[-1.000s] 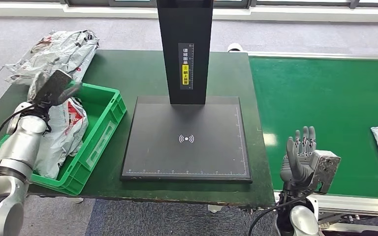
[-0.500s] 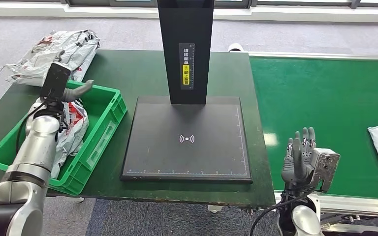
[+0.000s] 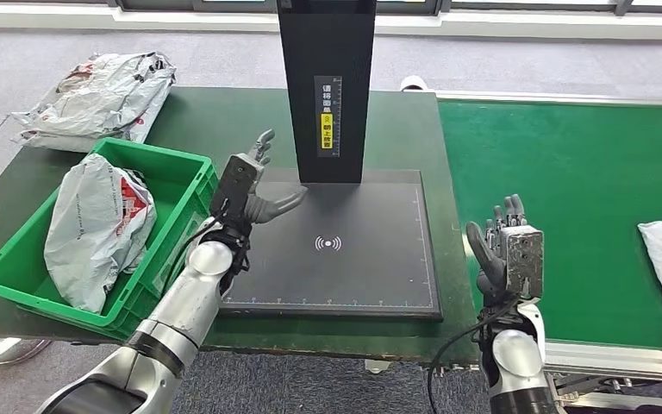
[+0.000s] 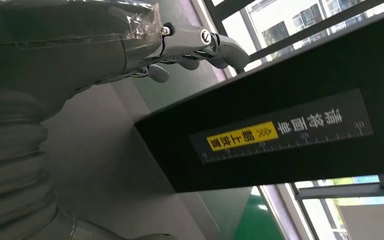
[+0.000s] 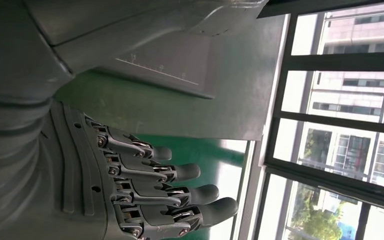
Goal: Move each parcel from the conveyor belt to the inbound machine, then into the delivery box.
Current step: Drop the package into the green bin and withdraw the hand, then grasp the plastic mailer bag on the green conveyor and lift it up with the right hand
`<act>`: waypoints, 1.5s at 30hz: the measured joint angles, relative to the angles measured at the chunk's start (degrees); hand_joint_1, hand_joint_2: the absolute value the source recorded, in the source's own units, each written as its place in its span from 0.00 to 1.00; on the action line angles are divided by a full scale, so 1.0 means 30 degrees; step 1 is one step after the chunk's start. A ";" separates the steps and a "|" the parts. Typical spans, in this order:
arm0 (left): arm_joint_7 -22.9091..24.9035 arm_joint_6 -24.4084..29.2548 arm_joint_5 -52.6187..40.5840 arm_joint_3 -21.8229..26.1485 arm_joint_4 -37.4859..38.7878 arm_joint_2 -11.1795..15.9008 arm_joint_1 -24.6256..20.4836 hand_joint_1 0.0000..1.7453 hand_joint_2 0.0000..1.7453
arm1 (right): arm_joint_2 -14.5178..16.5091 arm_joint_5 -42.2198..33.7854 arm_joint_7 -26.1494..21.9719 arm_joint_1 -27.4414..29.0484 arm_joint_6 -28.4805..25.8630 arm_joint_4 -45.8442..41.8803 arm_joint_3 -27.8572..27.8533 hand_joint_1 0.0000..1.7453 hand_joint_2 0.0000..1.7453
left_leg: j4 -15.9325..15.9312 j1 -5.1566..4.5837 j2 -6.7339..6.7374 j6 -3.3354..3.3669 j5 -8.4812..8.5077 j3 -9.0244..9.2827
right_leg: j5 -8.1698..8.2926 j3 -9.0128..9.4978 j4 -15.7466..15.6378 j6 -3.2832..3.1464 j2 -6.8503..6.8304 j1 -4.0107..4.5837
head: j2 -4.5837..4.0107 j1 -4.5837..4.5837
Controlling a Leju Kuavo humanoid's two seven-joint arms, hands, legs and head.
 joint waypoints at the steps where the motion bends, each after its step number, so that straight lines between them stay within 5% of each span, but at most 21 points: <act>1: 0.0046 0.0048 0.0133 -0.0131 0.0148 -0.0177 -0.0065 0.00 1.00 | 0.0005 0.0073 0.0002 -0.0054 -0.0029 0.0080 0.0022 0.00 1.00 | -0.0001 0.0001 0.0000 0.0000 0.0000 0.0001 | 0.0000 -0.0004 0.0000 0.0000 0.0001 0.0001 | 0.0000 0.0000; 8: 0.0283 0.1316 0.1212 -0.1478 0.2158 -0.1719 -0.0346 0.00 1.00 | 0.0115 0.2087 0.0018 -0.0425 -0.1073 0.0764 0.0097 0.00 1.00 | -0.0002 0.0009 -0.0023 0.0012 0.0005 -0.0019 | -0.0003 0.0006 0.0000 0.0003 -0.0017 0.0001 | 0.0000 0.0002; 15: -0.0064 0.2416 0.1358 -0.2054 0.3070 -0.2231 -0.0116 0.00 1.00 | 0.0286 0.3673 0.0264 -0.0437 -0.2006 0.1263 0.0097 0.00 1.00 | -0.0001 0.0003 -0.0029 0.0017 0.0002 -0.0023 | -0.0011 0.0004 0.0000 0.0015 -0.0019 -0.0007 | -0.0002 0.0002; 23: -0.1025 0.3381 0.1272 -0.2145 0.3148 -0.2172 0.0557 0.00 1.00 | 0.0546 0.4299 0.0149 -0.0168 -0.2925 0.1749 0.0097 0.00 1.00 | -0.0005 0.0005 -0.0031 0.0016 0.0002 -0.0029 | -0.0017 0.0001 0.0000 0.0020 -0.0018 0.0003 | 0.0002 0.0002; 45: -0.1087 0.2566 0.2863 -0.2137 0.3229 -0.1513 0.0261 0.00 1.00 | 0.0574 0.4544 -0.0002 -0.1127 -0.4781 0.3270 0.0707 0.00 1.00 | -0.0004 0.0007 -0.0031 0.0023 0.0008 -0.0028 | -0.0016 0.0005 0.0001 0.0023 -0.0018 -0.0001 | 0.0000 0.0002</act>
